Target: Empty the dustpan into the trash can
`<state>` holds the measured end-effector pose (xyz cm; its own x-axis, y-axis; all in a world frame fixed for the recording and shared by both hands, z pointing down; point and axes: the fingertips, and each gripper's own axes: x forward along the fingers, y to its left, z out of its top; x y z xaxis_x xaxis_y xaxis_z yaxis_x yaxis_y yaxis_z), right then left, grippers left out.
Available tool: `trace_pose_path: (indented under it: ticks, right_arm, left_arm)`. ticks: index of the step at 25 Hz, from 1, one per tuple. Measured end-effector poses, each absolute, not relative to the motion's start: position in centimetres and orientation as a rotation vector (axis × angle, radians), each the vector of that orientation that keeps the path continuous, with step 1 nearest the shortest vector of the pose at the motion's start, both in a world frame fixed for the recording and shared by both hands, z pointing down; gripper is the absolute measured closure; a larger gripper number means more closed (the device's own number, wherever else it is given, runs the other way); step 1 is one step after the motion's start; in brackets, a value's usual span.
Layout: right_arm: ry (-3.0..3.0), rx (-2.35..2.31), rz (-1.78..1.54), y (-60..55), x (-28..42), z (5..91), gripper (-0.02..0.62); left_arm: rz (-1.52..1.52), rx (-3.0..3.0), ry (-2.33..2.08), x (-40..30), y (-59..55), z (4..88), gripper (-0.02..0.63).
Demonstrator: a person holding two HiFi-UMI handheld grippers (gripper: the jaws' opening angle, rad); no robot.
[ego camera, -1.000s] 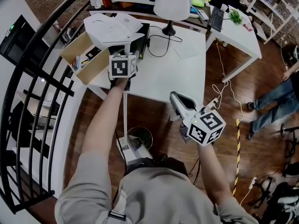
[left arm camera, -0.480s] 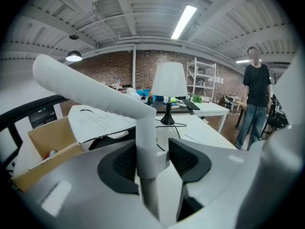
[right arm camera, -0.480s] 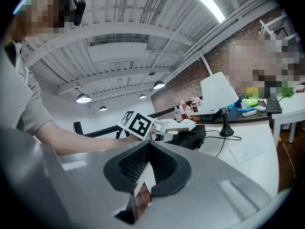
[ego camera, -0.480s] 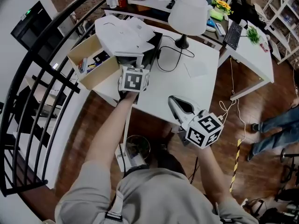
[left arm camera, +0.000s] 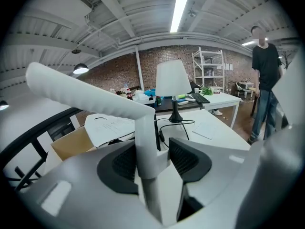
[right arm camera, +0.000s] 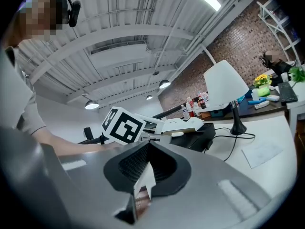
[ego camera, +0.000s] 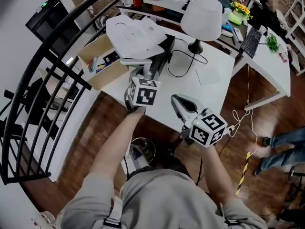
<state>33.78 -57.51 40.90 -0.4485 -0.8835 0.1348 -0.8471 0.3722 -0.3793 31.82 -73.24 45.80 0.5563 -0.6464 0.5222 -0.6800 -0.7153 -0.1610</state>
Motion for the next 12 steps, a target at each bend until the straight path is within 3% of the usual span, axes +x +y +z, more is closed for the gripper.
trace_pose_path:
  ticks: [12]
  right_arm:
    - [2.481, -1.629, -0.586, -54.5, 32.4, 40.4, 0.595]
  left_arm:
    - [0.804, 2.787, -1.116, 30.2, -69.8, 43.1, 0.408]
